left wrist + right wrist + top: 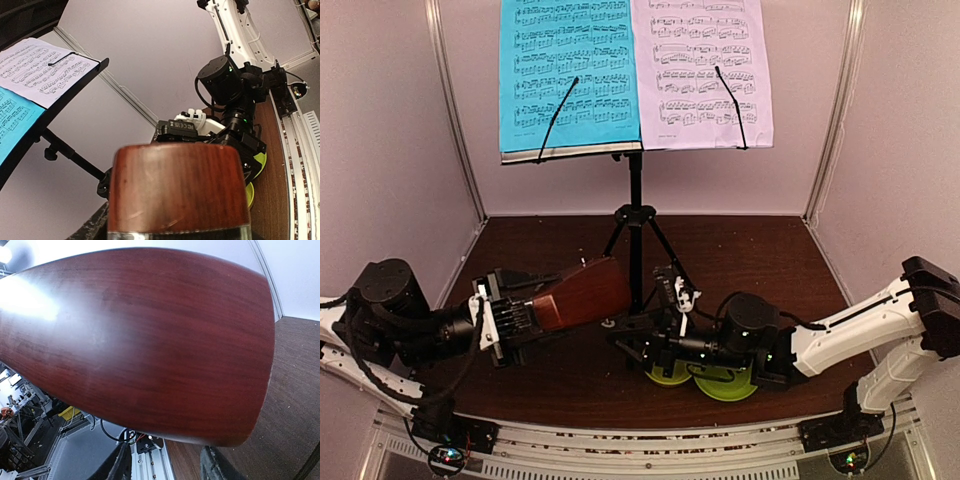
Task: Set up the instrument practice props
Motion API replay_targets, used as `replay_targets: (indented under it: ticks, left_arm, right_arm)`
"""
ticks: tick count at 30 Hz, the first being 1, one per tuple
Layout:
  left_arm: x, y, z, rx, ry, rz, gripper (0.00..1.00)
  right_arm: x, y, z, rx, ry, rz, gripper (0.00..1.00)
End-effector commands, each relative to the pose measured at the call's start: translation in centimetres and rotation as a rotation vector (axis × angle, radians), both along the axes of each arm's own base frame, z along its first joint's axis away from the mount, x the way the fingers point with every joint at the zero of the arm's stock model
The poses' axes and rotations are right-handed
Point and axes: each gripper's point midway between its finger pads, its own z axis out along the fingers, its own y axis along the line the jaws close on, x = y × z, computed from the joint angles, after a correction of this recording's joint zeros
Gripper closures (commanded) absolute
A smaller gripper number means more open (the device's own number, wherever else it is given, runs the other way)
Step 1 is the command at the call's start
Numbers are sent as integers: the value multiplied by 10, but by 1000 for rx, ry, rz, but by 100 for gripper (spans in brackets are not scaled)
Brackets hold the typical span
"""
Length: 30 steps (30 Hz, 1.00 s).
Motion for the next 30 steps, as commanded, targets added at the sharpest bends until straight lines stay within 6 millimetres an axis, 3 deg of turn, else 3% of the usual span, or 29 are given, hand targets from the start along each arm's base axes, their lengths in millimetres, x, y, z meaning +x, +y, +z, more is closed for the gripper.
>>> replay_targets:
  ticks: [1,30]
  left_arm:
    - [-2,9,69,-224,-21,-17,100]
    - [-2,1,73,-295,-5,-11,100]
  right_arm:
    - [0,0,28,55,-30,-10,52]
    - [7,-9,66,181,-3,-50,74]
